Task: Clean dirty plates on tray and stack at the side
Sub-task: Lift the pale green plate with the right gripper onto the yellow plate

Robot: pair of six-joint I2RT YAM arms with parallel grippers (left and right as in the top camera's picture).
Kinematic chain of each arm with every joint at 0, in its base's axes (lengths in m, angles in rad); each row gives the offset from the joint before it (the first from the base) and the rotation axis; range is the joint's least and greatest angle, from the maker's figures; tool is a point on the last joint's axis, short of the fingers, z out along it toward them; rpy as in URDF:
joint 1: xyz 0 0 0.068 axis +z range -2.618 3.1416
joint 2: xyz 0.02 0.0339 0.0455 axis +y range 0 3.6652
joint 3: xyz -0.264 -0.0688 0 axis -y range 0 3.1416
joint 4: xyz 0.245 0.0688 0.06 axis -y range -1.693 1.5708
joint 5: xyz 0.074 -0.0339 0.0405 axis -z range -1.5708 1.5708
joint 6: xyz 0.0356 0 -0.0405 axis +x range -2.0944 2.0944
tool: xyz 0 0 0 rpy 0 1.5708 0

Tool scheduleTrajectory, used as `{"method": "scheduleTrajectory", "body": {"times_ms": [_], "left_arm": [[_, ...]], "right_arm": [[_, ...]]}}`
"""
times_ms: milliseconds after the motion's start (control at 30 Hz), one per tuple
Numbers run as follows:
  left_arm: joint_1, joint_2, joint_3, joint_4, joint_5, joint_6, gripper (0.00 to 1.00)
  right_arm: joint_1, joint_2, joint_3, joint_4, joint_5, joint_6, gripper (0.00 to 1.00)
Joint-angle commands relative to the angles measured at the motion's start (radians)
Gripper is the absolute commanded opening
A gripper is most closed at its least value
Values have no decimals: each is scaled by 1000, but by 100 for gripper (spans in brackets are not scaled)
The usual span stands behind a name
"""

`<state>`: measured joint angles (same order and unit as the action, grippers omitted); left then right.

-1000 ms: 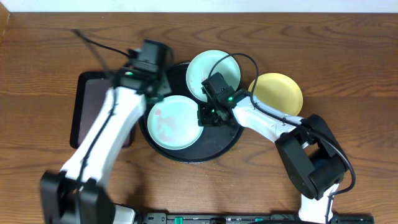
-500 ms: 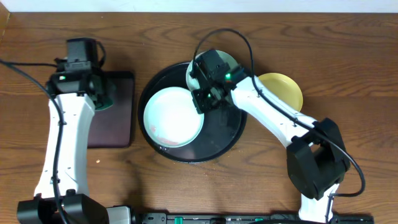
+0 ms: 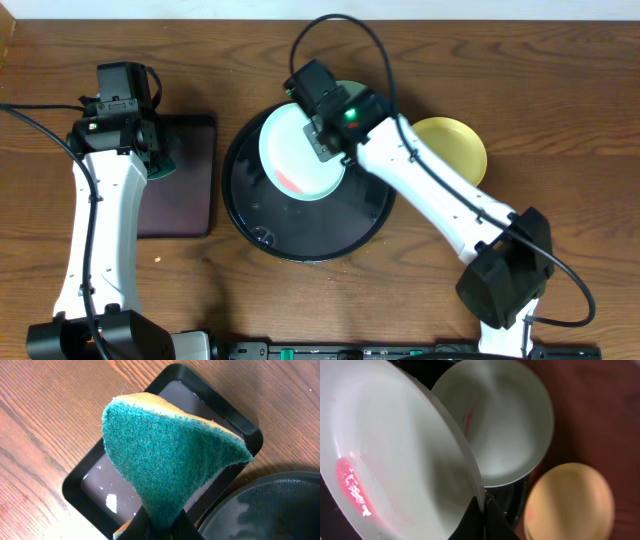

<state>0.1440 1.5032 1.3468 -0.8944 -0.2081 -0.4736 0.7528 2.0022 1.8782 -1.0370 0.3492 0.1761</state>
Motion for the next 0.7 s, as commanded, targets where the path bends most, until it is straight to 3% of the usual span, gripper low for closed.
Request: {"method": "scheduleTrajectory", "body": {"times_ms": [0, 300, 667], "left_arm": [[3, 3, 5, -3, -2, 8, 7], [3, 7, 3, -2, -2, 8, 7], [3, 7, 3, -3, -2, 8, 8]], "right_arm": [[75, 4, 46, -10, 263, -21, 1], [190, -5, 76, -10, 663, -21, 1], [196, -69, 109, 39, 693, -21, 1]]}}
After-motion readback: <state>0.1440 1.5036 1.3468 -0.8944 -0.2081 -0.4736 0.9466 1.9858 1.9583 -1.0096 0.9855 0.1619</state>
